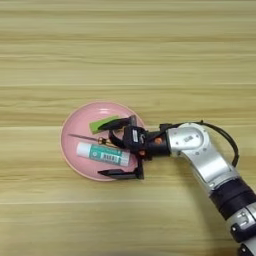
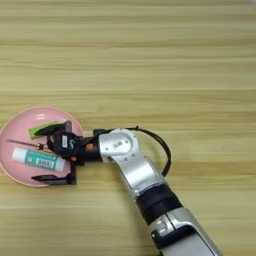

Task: Move the objects on the table

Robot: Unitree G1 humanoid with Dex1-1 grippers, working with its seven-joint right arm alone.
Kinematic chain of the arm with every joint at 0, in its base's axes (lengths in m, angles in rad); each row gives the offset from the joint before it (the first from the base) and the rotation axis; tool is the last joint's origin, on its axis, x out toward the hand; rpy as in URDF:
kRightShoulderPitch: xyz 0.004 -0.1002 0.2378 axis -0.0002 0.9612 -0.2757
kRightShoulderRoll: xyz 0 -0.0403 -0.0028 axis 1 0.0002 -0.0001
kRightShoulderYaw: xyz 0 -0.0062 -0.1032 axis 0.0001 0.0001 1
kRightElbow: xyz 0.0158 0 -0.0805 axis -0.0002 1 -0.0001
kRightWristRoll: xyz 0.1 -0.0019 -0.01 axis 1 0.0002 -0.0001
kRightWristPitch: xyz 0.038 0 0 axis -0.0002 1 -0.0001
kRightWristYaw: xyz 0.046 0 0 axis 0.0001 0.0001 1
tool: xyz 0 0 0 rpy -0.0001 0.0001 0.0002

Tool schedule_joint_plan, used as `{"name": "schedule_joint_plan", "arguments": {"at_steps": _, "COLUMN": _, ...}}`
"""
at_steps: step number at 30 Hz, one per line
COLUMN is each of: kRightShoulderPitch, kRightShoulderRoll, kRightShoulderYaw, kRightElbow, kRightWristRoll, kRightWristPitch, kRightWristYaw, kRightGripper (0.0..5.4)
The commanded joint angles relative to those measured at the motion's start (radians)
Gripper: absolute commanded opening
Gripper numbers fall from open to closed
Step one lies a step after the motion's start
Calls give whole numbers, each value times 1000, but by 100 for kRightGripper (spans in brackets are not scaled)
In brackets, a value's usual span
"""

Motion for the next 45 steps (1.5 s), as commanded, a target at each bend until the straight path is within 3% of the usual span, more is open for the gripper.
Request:
{"name": "schedule_joint_plan", "arguments": {"at_steps": 1, "kRightShoulderPitch": -72, "kRightShoulderRoll": -9, "kRightShoulderYaw": -10, "kRightElbow": -26, "kRightWristRoll": -10, "kRightWristPitch": -11, "kRightWristYaw": -44, "kRightGripper": 529}}
{"name": "schedule_joint_plan", "arguments": {"at_steps": 26, "kRightShoulderPitch": -71, "kRightShoulderRoll": -43, "kRightShoulderYaw": 19, "kRightElbow": -57, "kRightWristRoll": -69, "kRightWristPitch": 8, "kRightWristYaw": -50, "kRightGripper": 261}}
{"name": "schedule_joint_plan", "arguments": {"at_steps": 37, "kRightShoulderPitch": -63, "kRightShoulderRoll": -79, "kRightShoulderYaw": 48, "kRightElbow": -86, "kRightWristRoll": -150, "kRightWristPitch": -43, "kRightWristYaw": -93, "kRightGripper": 154}}
{"name": "schedule_joint_plan", "arguments": {"at_steps": 45, "kRightShoulderPitch": -62, "kRightShoulderRoll": -96, "kRightShoulderYaw": 60, "kRightElbow": -104, "kRightWristRoll": -167, "kRightWristPitch": -47, "kRightWristYaw": -104, "kRightGripper": 148}}
